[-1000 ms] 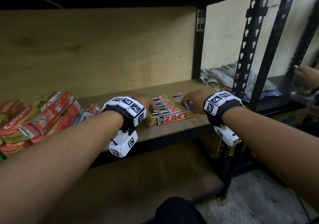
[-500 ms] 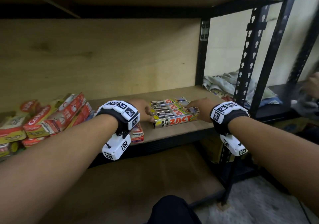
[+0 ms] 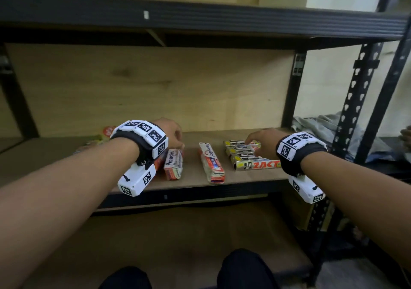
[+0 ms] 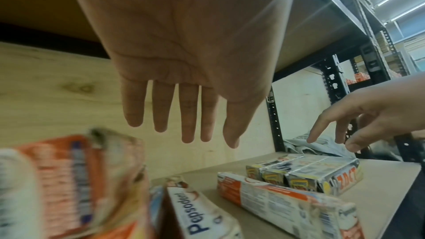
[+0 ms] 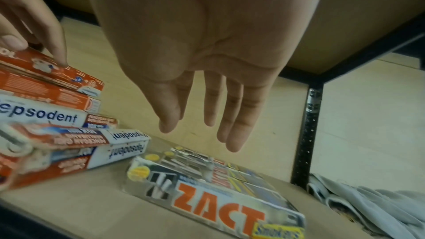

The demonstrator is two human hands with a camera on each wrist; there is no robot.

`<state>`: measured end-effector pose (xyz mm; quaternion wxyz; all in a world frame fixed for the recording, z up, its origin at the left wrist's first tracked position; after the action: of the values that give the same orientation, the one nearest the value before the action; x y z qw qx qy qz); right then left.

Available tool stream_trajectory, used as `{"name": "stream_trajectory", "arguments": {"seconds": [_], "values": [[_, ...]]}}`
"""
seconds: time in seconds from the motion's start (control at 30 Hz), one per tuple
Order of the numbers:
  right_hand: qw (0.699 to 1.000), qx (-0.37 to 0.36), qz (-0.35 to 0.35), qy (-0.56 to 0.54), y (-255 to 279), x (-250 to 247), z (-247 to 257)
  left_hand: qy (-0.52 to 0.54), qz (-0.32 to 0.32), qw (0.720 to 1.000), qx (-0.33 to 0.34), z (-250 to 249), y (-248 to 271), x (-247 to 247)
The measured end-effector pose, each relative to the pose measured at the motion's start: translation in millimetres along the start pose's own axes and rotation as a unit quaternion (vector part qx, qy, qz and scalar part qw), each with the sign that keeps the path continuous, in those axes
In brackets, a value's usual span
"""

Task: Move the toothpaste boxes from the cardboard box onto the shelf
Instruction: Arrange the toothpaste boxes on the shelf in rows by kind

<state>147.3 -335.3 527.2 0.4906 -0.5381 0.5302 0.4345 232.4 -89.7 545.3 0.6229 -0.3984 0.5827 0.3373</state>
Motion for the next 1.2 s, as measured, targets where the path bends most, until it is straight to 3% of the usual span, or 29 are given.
{"name": "stream_trajectory", "arguments": {"seconds": [0.37,0.63,0.83,0.97,1.2], "values": [[0.997,-0.076,-0.013,-0.019,-33.4,-33.9,119.7,0.007,-0.033,0.995,-0.09,118.3,62.8,-29.4],[0.982,-0.162,-0.061,-0.072,-54.3,-68.9,228.8,-0.009,-0.011,0.989,-0.145,196.6,104.3,-22.0],[0.968,-0.212,-0.088,-0.097,-60.0,-86.5,304.7,0.016,0.046,0.984,-0.174,221.9,120.4,7.5],[0.96,-0.249,-0.072,-0.103,-62.2,-80.0,344.5,0.032,0.068,0.987,-0.145,222.7,124.2,26.5],[0.975,-0.211,-0.027,-0.063,-86.9,-57.4,370.2,0.075,0.013,0.989,-0.127,235.4,120.1,39.5]]}}
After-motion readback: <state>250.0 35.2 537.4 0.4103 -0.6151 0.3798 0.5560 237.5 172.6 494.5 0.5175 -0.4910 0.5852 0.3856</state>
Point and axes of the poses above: each hand's wrist, its own y-axis away from the middle knuckle, its own x-axis out of the palm, z = x × y, the point moved 8 cm from there along -y, towards the middle knuckle, and after that the axes turned 1 degree about -x, right-handed, at the moved point
